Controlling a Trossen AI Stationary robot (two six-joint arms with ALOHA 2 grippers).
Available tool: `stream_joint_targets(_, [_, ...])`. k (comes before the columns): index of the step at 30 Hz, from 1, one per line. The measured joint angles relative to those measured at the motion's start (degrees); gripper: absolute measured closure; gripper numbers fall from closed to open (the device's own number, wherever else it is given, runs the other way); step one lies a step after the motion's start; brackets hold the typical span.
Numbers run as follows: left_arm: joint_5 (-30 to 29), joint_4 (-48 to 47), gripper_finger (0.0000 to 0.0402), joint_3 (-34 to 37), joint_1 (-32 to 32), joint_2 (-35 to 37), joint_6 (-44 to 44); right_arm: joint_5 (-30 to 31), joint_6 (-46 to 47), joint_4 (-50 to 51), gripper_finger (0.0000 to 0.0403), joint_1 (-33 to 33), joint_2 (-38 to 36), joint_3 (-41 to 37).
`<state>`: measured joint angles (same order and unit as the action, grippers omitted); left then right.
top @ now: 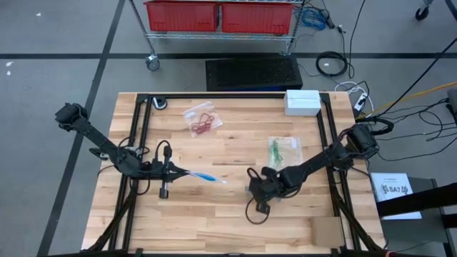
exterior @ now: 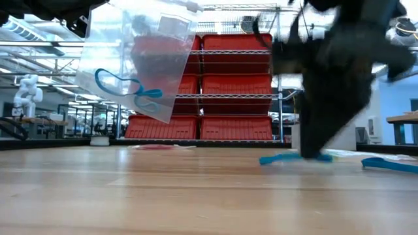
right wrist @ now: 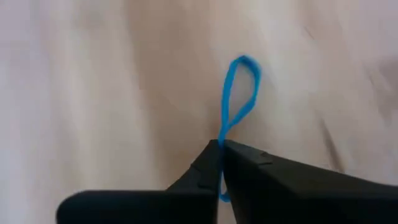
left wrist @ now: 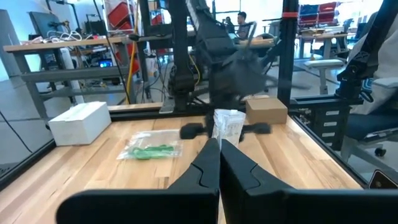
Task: Sort rubber bands
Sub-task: Put the left blue rubber band into the zip bag
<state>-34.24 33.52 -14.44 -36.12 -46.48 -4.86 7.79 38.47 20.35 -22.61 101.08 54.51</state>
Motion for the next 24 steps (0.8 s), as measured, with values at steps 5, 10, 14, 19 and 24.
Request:
stream_joint_targets(5, [0.0, 0.0, 0.0401, 0.0, 0.0, 0.0, 0.0, 0.7, -4.8, -0.2, 0.0399, -1.5, 0.0, 7.7])
stream_joint_targets(10, [0.0, -0.3, 0.0401, 0.0, 0.0, 0.0, 0.0, 8.4, -12.6, -2.2, 0.0401, -3.1, -0.1, 18.0])
stream_joint_targets(14, [0.0, -0.3, 0.0401, 0.0, 0.0, 0.0, 0.0, 13.6, -21.0, -5.9, 0.0402, -4.1, 0.0, 25.7])
stream_joint_targets(19, [0.0, -0.3, 0.0401, 0.0, 0.0, 0.0, 0.0, 18.7, -27.8, -9.8, 0.0402, -2.8, 0.8, 31.1])
stream_joint_targets(24, [0.0, -0.2, 0.0401, 0.0, 0.2, 0.0, 0.0, 17.7, -28.8, -10.2, 0.0403, 1.1, 3.8, 33.3])
